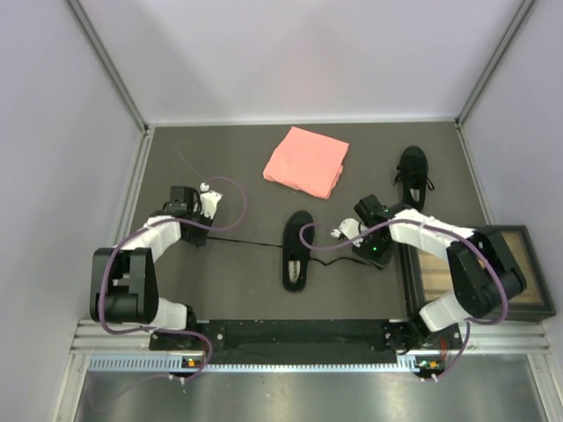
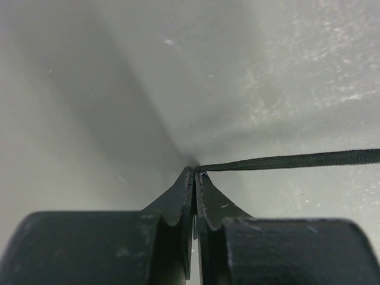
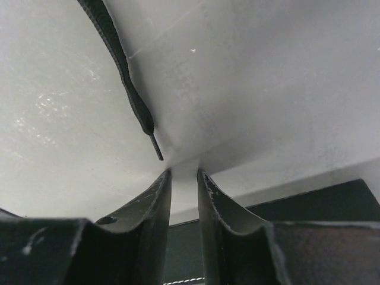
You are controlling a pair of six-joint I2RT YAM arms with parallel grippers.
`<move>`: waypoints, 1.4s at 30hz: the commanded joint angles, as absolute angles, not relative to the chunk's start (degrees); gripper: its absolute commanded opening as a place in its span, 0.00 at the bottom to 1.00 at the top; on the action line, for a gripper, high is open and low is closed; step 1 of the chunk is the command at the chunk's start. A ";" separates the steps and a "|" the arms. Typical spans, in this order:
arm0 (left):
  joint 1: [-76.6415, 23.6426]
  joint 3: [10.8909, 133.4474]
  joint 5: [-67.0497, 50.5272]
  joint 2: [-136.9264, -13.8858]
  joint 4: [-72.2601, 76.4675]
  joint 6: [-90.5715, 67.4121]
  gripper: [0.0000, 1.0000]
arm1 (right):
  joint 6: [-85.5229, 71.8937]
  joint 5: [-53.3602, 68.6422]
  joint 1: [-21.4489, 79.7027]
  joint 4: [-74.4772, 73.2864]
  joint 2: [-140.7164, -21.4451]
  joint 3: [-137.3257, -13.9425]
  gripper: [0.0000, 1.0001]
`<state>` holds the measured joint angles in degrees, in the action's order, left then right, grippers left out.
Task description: Tie the shoes
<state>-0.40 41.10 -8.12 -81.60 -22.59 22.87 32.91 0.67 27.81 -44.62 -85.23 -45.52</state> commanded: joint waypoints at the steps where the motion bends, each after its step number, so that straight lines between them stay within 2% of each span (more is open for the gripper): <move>1: -2.02 43.42 -9.84 -83.23 -24.61 23.90 0.12 | 32.70 2.81 27.69 -44.21 -87.36 -48.43 0.26; 4: -2.63 44.21 -10.63 -84.55 -25.84 24.08 0.19 | 32.35 3.95 27.86 -44.82 -87.89 -49.65 0.29; 7: -2.72 44.74 -10.72 -85.08 -26.80 24.61 0.32 | 31.73 5.62 27.77 -46.57 -86.84 -51.24 0.36; 8: -2.72 45.00 -11.16 -84.73 -27.42 24.78 0.39 | 31.29 6.23 27.77 -47.02 -86.23 -51.76 0.43; 15: -2.37 49.12 -15.45 -79.20 -32.59 26.44 0.58 | 29.00 11.60 25.32 -51.15 -76.74 -60.45 0.72; 17: -2.20 50.97 -17.57 -75.77 -33.92 26.98 0.63 | 28.57 12.04 24.35 -50.89 -72.62 -61.78 0.91; 18: -1.94 51.50 -18.88 -74.28 -34.62 27.68 0.68 | 28.48 12.13 24.08 -50.80 -71.21 -63.01 0.98; 19: -1.93 52.37 -21.33 -71.48 -35.59 27.95 0.74 | 28.30 12.30 23.82 -50.63 -69.97 -63.54 0.99; 22: -1.93 53.00 -24.86 -66.12 -35.69 28.13 0.78 | 26.81 13.01 22.94 -48.87 -64.96 -65.04 0.99; 25: -1.93 51.08 -26.19 -59.71 -33.41 26.81 0.80 | 24.80 13.89 22.85 -45.71 -59.26 -65.48 0.99; 29: -1.93 44.40 -28.63 -50.64 -21.75 25.83 0.81 | 21.72 18.00 22.85 -39.65 -51.78 -65.13 0.99; 31: -2.02 41.33 -32.67 -46.87 -19.69 30.74 0.87 | 19.08 21.43 22.85 -35.17 -47.91 -63.99 0.99; 32: -2.28 41.13 -38.00 -46.41 -21.78 36.07 0.95 | 18.03 24.58 22.85 -33.94 -47.12 -62.51 0.99; 33: -2.37 41.22 -40.67 -46.41 -24.49 39.52 0.98 | 17.15 25.83 22.85 -32.53 -46.59 -61.62 0.99; 36: -4.20 42.19 -47.62 -49.21 -30.30 47.63 0.97 | 24.39 31.80 22.85 -37.51 -48.77 -61.78 0.99; 38: -7.71 43.24 -45.37 -53.77 -31.54 49.55 0.94 | 25.31 32.61 22.85 -42.09 -52.63 -63.01 0.99; 41: -17.37 45.26 -39.91 -61.50 -36.55 56.13 0.85 | 26.72 33.40 22.85 -45.27 -56.94 -63.64 0.99; 42: -18.88 45.52 -38.68 -65.18 -37.69 57.64 0.78 | 24.89 32.44 22.85 -44.65 -57.39 -63.46 0.99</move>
<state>-11.35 43.20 -39.53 -56.55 -30.94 46.39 24.27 29.54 23.46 -41.08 -53.06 -62.70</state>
